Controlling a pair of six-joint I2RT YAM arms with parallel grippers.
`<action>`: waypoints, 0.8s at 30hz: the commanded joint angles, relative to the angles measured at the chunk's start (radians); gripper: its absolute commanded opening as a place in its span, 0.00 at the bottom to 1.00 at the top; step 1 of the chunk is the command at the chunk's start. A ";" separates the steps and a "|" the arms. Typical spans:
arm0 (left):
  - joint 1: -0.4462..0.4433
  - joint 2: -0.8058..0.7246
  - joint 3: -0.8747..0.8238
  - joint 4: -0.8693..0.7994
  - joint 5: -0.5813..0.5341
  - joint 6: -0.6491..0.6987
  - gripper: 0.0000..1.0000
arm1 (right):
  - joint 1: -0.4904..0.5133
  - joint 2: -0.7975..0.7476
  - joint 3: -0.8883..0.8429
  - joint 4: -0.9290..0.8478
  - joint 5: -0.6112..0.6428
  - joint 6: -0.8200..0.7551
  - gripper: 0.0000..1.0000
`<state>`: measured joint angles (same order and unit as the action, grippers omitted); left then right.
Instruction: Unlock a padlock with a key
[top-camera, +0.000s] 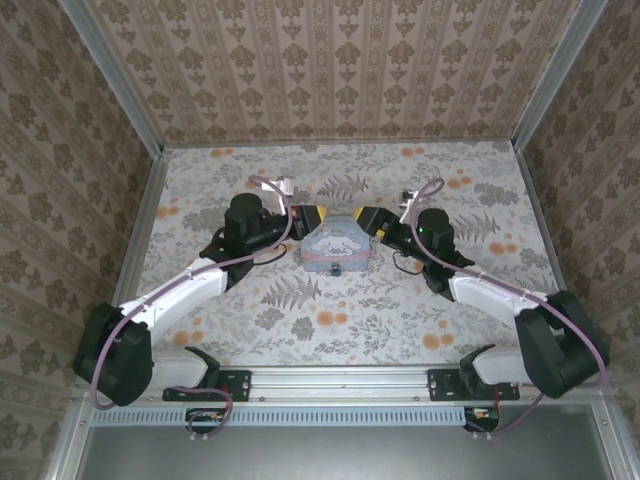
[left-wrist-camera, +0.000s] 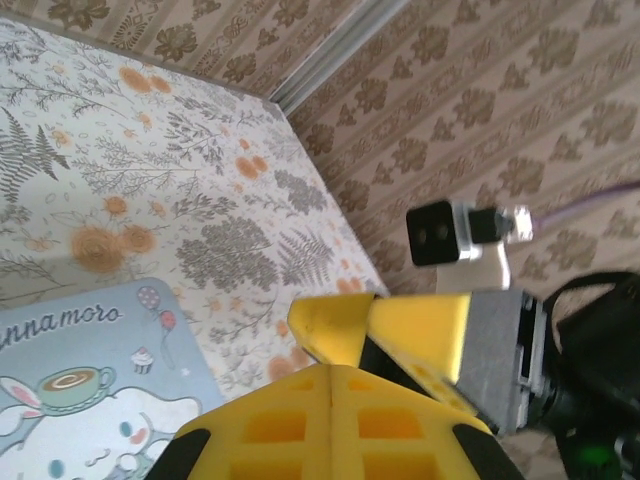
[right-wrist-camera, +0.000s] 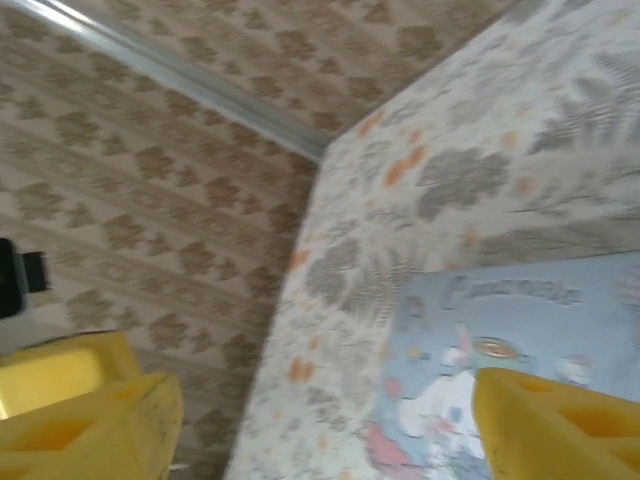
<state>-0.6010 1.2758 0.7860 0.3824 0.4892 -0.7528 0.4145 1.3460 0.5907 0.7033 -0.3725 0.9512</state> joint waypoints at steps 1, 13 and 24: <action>0.003 -0.015 0.002 -0.006 0.053 0.151 0.00 | 0.018 0.079 -0.013 0.369 -0.132 0.061 0.69; 0.015 0.021 -0.097 0.254 0.012 -0.031 0.00 | 0.150 0.237 -0.012 0.629 -0.068 0.040 0.43; 0.040 0.082 -0.151 0.485 -0.002 -0.194 0.00 | 0.184 0.279 -0.003 0.629 -0.015 0.035 0.40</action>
<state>-0.5648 1.3552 0.6388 0.7555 0.4900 -0.8936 0.5945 1.5982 0.5865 1.2842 -0.4187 0.9977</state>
